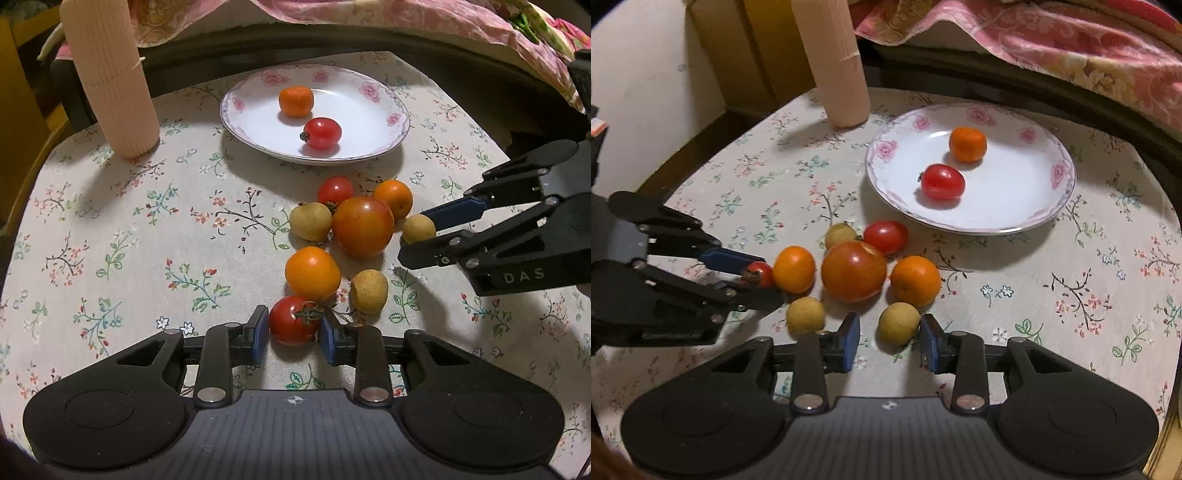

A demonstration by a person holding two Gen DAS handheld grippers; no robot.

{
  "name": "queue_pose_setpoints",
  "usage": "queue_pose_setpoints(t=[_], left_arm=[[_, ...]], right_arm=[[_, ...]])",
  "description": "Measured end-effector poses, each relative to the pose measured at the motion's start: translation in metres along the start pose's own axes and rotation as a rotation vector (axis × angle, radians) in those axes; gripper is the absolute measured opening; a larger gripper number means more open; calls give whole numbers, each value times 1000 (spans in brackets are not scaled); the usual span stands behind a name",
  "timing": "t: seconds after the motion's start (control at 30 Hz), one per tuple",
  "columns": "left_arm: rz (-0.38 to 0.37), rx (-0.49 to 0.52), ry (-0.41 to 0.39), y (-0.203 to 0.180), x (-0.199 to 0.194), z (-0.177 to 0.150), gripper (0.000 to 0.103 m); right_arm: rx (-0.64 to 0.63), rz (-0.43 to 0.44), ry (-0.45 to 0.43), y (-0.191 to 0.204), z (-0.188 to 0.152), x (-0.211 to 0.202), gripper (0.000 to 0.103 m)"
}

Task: Organize fruits
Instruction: 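Return the left gripper to the fruits and grasp another red cherry tomato, then grasp a small tan round fruit with the right gripper while the left holds the tomato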

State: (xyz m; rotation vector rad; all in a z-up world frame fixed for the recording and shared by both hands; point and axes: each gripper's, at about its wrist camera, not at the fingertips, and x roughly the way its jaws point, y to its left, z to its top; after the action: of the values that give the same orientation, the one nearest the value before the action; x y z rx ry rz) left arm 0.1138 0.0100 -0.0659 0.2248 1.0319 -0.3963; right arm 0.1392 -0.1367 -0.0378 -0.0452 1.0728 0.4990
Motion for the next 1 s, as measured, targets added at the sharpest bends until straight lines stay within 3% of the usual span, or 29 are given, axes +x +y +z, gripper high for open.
queue_pose_setpoints(t=[0.23, 0.3, 0.4, 0.63, 1.0], left_arm=[[43, 28, -7, -3, 0, -1, 54], [37, 15, 3, 0, 1, -2, 66], [43, 24, -2, 0, 1, -4, 69], [37, 17, -5, 1, 0, -6, 68], [-1, -4, 0, -4, -1, -2, 39]], right_arm=[[-15, -2, -6, 0, -2, 2, 36], [-17, -4, -5, -1, -3, 2, 36], [-16, -8, -2, 0, -3, 2, 36], [-28, -20, 3, 3, -2, 3, 36], [-28, -38, 15, 6, -2, 4, 32]])
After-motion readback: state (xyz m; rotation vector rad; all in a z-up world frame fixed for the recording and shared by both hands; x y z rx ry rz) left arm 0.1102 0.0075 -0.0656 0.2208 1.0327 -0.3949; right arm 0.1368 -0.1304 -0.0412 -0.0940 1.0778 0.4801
